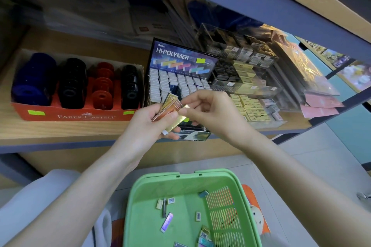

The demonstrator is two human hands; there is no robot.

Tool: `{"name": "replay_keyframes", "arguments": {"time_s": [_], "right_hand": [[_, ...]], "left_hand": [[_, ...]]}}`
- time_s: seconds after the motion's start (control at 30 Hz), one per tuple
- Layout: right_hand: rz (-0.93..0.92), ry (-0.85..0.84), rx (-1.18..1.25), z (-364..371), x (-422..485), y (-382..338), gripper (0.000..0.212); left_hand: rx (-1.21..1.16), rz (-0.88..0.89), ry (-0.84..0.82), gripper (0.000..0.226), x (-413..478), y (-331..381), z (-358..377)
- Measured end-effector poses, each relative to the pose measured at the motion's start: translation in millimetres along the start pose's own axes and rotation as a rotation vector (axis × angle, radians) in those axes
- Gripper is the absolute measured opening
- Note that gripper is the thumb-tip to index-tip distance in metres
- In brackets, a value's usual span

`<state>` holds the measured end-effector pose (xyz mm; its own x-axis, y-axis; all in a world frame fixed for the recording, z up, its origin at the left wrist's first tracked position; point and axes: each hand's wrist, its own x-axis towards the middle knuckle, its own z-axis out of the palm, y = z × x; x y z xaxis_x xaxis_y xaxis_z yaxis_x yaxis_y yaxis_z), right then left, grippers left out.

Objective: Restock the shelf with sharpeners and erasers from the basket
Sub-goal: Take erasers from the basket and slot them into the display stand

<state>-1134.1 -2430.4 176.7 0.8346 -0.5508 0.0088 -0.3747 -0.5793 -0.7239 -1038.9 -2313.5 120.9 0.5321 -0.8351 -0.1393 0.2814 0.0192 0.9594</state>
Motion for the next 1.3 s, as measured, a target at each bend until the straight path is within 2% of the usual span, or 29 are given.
{"name": "replay_keyframes", "arguments": {"time_s": [0.1, 0.17, 0.23, 0.37, 0.5, 0.6, 0.67, 0.77, 0.87, 1.0, 1.17, 1.3], "right_hand": [[0.082, 0.046, 0.189, -11.7, -2.3, 2.4, 0.011], [0.101, 0.043, 0.217, -17.6, -6.1, 5.0, 0.007], [0.077, 0.005, 0.111, -19.7, -10.6, 7.6, 0.007], [-0.038, -0.108, -0.321, -17.3, -19.8, 6.7, 0.004], [-0.131, -0.138, -0.408, -5.8, -25.7, 3.6, 0.009], [-0.091, -0.158, -0.370, -4.4, -24.9, 5.3, 0.010], [-0.035, -0.111, -0.297, -11.3, -22.1, 8.3, 0.010], [-0.045, 0.100, -0.185, -23.2, -15.6, 14.5, 0.020], [-0.049, 0.261, -0.197, -30.3, -4.7, 26.2, 0.018], [-0.047, 0.272, -0.248, -32.7, 10.8, 44.0, 0.010], [-0.165, 0.286, -0.385, -38.4, 23.5, 51.7, 0.008], [-0.254, 0.208, -0.486, -42.8, 29.1, 47.2, 0.007]], "left_hand": [[-0.005, -0.010, -0.005, 0.015, 1.1, -0.6, 0.2], [0.014, 0.002, 0.009, 0.014, 1.7, -1.3, 0.5], [0.050, 0.022, 0.023, 0.014, 2.0, -2.5, 0.4], [0.122, 0.073, 0.011, 0.015, 1.5, -2.4, 1.4], [0.220, 0.125, -0.039, 0.012, 0.5, -2.5, 6.1], [0.245, 0.133, -0.009, 0.016, 1.5, -3.6, 5.0], [0.216, 0.114, 0.009, 0.017, 1.0, -2.4, 3.2], [0.197, 0.106, 0.023, 0.017, -0.7, 1.4, 1.7], [0.153, 0.091, 0.026, 0.016, -1.3, 4.3, 2.9], [0.148, 0.070, 0.016, 0.015, -0.8, 4.8, 3.7], [0.171, 0.069, 0.013, 0.014, 0.7, 3.8, 3.4], [0.184, 0.064, 0.011, 0.012, 2.0, 2.4, 2.8]]}}
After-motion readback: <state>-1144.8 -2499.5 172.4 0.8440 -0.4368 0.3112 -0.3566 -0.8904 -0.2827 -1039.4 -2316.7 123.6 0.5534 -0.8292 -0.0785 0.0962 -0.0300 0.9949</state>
